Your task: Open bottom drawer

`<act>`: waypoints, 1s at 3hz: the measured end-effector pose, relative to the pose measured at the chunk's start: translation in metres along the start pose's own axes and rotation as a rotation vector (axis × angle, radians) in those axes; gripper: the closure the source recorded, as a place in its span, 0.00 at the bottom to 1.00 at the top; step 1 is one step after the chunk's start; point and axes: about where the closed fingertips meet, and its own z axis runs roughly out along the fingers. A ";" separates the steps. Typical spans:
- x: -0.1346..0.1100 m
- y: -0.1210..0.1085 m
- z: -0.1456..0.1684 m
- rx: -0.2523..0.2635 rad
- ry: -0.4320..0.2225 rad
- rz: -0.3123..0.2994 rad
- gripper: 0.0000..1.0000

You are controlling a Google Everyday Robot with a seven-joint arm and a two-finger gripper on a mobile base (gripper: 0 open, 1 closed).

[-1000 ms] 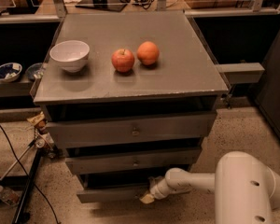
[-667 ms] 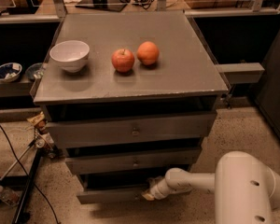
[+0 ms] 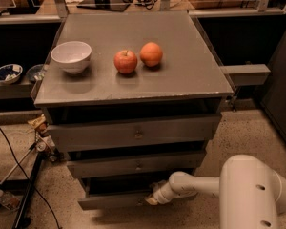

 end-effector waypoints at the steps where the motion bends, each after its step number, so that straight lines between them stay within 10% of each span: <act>1: 0.000 -0.002 -0.001 0.000 0.000 0.000 1.00; 3: -0.003 0.011 -0.006 -0.035 -0.024 0.017 1.00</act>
Offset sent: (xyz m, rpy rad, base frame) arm -0.1236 -0.0497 0.0518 0.2439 0.2248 -0.2285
